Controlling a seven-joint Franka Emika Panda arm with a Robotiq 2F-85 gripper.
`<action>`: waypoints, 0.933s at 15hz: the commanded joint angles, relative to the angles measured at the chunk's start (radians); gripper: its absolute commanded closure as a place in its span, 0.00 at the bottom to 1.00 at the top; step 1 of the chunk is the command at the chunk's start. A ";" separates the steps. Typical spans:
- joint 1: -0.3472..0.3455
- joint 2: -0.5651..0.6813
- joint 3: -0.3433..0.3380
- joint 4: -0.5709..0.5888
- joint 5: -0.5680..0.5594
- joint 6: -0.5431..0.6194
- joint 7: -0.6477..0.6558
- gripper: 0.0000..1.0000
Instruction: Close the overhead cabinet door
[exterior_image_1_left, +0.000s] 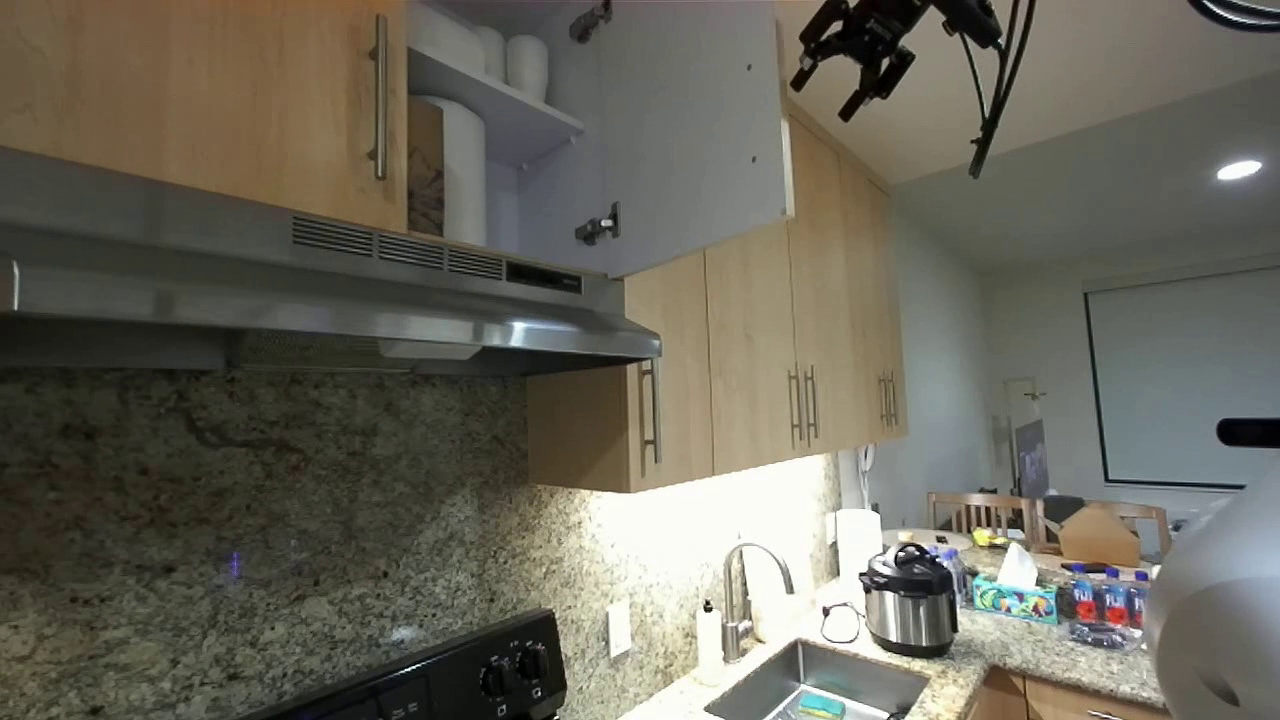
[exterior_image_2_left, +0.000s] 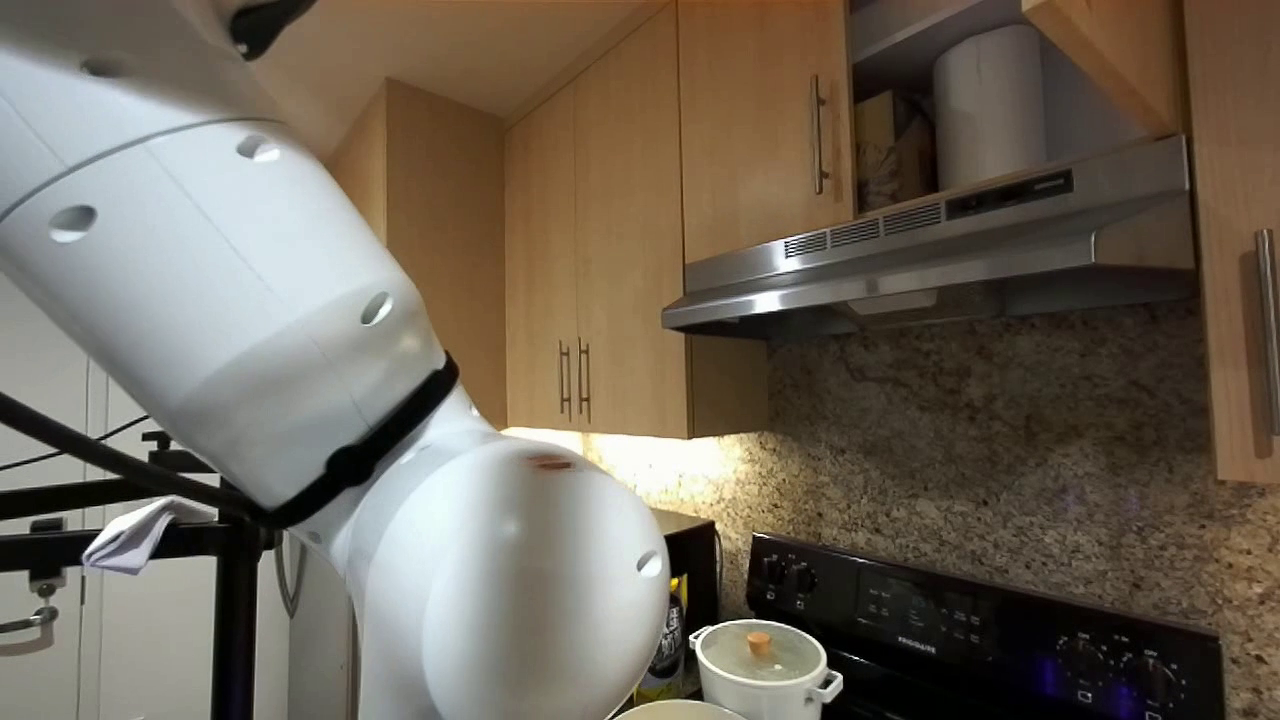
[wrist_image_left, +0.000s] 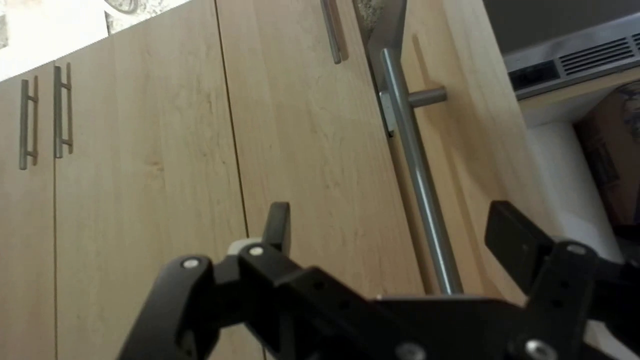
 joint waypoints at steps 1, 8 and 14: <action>0.011 0.055 0.001 0.052 0.041 -0.027 -0.050 0.00; 0.029 0.083 0.060 0.066 0.089 -0.027 -0.060 0.00; 0.060 0.092 0.178 0.069 0.078 -0.019 -0.068 0.00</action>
